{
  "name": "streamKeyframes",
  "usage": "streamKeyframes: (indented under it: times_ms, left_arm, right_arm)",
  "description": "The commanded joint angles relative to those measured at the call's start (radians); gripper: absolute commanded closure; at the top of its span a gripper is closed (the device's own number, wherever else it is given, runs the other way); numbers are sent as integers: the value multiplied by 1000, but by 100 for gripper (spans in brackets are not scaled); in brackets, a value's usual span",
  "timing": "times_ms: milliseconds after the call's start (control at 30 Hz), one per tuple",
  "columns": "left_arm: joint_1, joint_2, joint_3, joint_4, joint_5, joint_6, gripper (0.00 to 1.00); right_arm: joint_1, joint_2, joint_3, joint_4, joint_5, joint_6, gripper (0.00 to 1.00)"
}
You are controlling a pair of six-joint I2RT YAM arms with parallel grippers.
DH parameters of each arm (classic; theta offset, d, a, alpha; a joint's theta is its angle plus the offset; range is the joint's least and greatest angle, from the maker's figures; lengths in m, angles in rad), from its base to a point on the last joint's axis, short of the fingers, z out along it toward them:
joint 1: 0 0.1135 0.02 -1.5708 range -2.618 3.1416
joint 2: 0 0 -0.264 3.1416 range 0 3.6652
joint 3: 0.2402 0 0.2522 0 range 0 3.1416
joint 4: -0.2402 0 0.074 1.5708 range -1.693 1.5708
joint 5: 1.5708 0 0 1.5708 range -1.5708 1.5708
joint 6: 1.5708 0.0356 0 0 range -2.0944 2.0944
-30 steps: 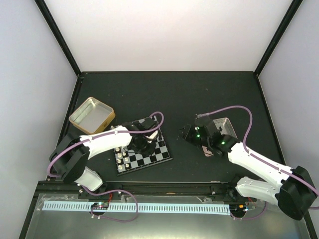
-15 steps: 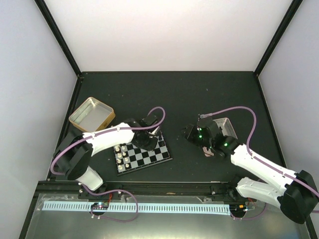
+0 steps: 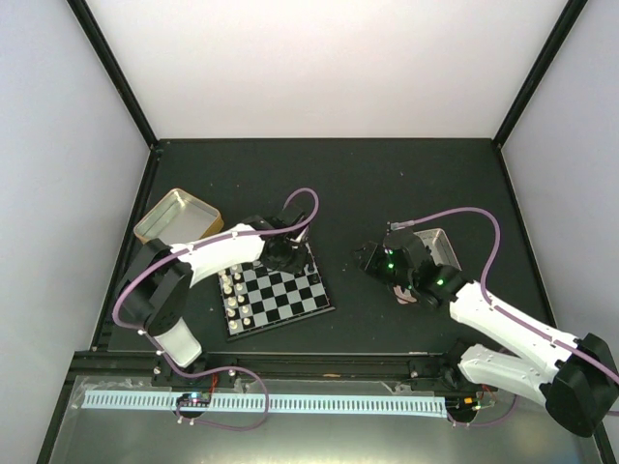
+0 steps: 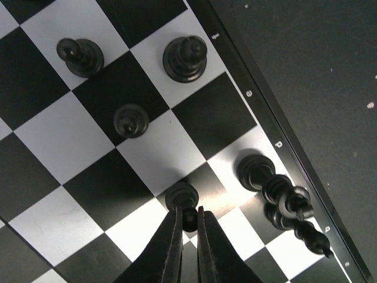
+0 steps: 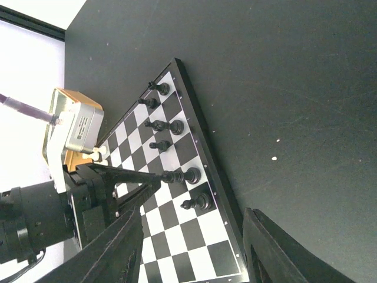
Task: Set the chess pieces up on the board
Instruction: Move the chess piece to the chessboard.
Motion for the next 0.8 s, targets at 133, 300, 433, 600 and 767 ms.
streamKeyframes:
  times_ms: [133, 300, 433, 600, 767]
  left_arm:
    - [21, 53, 57, 26, -18, 6, 98]
    - [28, 61, 56, 27, -27, 3, 98]
    - [34, 63, 56, 29, -38, 1, 98]
    - [41, 68, 57, 28, -48, 0, 98]
    - [42, 66, 57, 31, -24, 6, 91]
  right_arm:
    - [-5, -23, -6, -14, 42, -11, 52]
    - [-4, -22, -4, -13, 40, -14, 52]
    - [-5, -18, -6, -11, 35, -13, 52]
    - [-5, -21, -10, -13, 33, -14, 52]
    - [-4, -28, -12, -15, 35, -12, 52]
